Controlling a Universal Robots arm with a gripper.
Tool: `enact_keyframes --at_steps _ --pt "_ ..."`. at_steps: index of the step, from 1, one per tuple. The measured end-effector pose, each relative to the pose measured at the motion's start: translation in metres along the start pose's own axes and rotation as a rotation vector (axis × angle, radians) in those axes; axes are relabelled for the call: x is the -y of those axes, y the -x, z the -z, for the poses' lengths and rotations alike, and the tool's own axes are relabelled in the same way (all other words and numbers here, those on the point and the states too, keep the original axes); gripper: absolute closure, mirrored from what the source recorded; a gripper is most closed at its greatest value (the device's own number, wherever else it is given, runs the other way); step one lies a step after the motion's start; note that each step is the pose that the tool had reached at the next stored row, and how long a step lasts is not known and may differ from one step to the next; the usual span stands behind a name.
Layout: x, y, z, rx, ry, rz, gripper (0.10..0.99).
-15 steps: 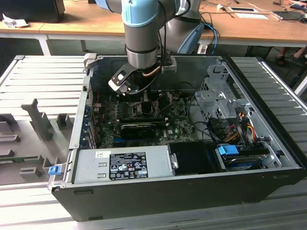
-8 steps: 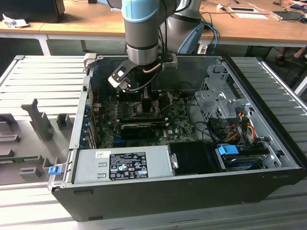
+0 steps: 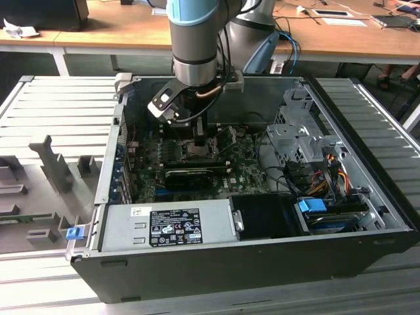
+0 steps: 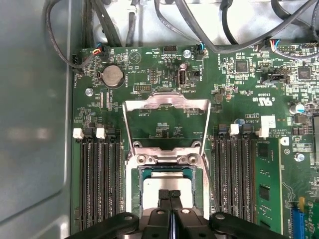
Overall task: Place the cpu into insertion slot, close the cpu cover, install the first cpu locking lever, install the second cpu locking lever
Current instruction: 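Place the cpu into insertion slot, then close the cpu cover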
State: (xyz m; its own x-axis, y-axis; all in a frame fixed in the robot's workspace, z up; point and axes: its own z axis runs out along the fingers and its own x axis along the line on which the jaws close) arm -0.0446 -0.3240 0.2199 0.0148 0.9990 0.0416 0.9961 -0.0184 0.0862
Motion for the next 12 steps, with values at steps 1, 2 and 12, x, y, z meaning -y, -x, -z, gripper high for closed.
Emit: enact_keyframes --at_steps 1,2,12 --pt "0.0002 0.0 0.0003 -0.0003 0.0 0.0 0.98" --pt "0.0002 0.0 0.001 0.0001 0.0 0.0 0.98" --pt "-0.0112 0.001 0.0028 -0.0029 -0.009 -0.001 0.98"
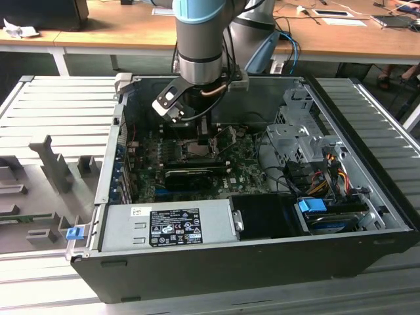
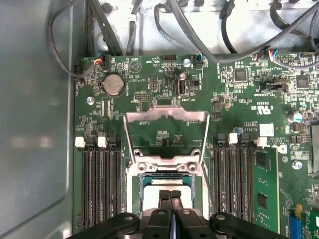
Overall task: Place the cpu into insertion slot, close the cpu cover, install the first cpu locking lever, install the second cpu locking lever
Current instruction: 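Close the cpu cover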
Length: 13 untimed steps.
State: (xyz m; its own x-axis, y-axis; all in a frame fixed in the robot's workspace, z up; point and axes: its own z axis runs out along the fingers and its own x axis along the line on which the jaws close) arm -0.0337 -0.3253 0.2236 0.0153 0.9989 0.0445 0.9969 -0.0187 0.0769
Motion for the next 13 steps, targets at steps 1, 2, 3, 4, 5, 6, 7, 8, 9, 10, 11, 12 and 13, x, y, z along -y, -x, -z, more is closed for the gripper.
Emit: enact_keyframes --at_steps 1,2,3,4,5,6,7,8,9,10,11,12,13 --pt "-0.0003 0.0001 0.0 -0.0015 -0.003 0.0 0.98" --pt "-0.0003 0.0001 0.0 -0.0019 -0.003 -0.001 0.98" --pt "-0.0003 0.0001 0.0001 -0.0019 -0.003 0.0 0.98" --pt "-0.0004 -0.0003 0.0 -0.0009 -0.003 -0.001 0.98" --pt "-0.0004 -0.0004 0.0004 0.0005 -0.003 -0.001 0.98" --pt "-0.0006 -0.0009 0.0032 0.0025 -0.003 -0.001 0.98" --pt "-0.0012 -0.0014 0.011 0.0032 -0.003 -0.001 0.98" --pt "-0.0016 -0.0017 0.0157 0.0032 -0.003 -0.001 0.98" --pt "-0.0017 -0.0018 0.0179 0.0032 -0.003 -0.001 0.98" --pt "-0.0019 -0.0018 0.02 0.0033 -0.003 -0.001 0.98" --pt "-0.0023 -0.0021 0.0253 0.0033 -0.003 -0.001 0.98" --pt "-0.0025 -0.0022 0.0286 0.0033 -0.003 -0.001 0.98" --pt "-0.0026 -0.0023 0.0295 0.0031 -0.003 -0.001 0.98"
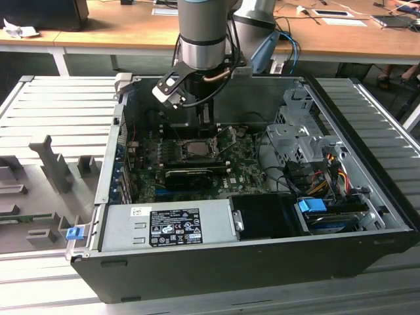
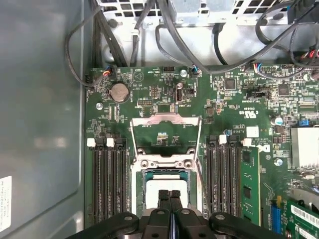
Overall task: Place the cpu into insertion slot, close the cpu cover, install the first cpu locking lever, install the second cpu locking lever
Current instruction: 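Close the cpu cover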
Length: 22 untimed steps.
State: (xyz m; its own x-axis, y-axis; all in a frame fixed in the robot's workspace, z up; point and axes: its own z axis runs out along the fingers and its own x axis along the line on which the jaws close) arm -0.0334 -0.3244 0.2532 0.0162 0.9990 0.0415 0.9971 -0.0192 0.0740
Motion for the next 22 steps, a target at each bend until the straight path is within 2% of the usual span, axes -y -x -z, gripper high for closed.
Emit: enact_keyframes --at_steps 2,5,8,10,22 --pt "-0.0058 -0.0001 0.0007 0.0004 -0.001 0.0 0.98" --pt "-0.0065 -0.0006 0.0061 0.0002 -0.001 0.0 0.98" --pt "-0.0068 -0.0008 0.0063 0.0003 -0.001 0.0 0.98" --pt "-0.0106 -0.0009 0.006 0.0003 -0.001 0.0 0.98" --pt "-0.0225 -0.0011 0.0051 0.0003 -0.003 0.0 0.98"
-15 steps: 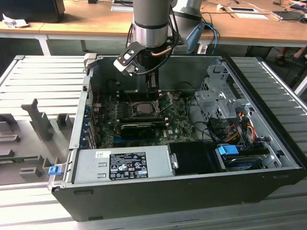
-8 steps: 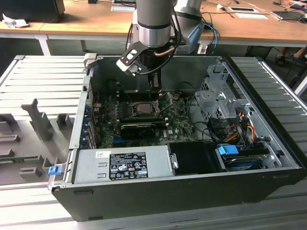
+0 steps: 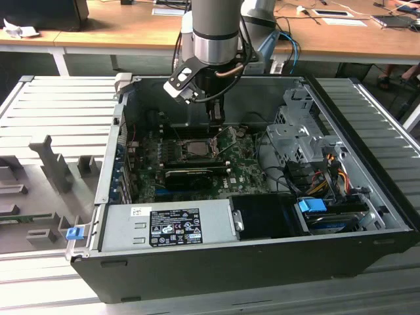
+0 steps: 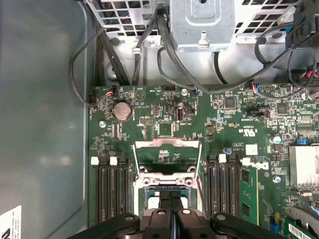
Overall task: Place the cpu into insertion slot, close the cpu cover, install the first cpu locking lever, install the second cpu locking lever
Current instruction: 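Close the cpu cover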
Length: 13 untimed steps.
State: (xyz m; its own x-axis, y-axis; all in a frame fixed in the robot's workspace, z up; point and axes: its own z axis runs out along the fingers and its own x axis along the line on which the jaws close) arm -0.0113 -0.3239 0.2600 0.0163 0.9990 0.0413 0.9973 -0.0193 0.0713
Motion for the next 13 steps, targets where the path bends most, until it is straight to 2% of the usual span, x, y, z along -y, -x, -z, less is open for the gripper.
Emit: enact_keyframes --at_steps 3,7,13 --pt "-0.0071 -0.0001 -0.0005 0.0001 -0.002 0.0 0.98" --pt "-0.0114 -0.0002 -0.0008 0.0 -0.003 0.0 0.98" --pt "-0.0233 -0.0013 -0.0017 0.0006 -0.004 0.0 0.98"
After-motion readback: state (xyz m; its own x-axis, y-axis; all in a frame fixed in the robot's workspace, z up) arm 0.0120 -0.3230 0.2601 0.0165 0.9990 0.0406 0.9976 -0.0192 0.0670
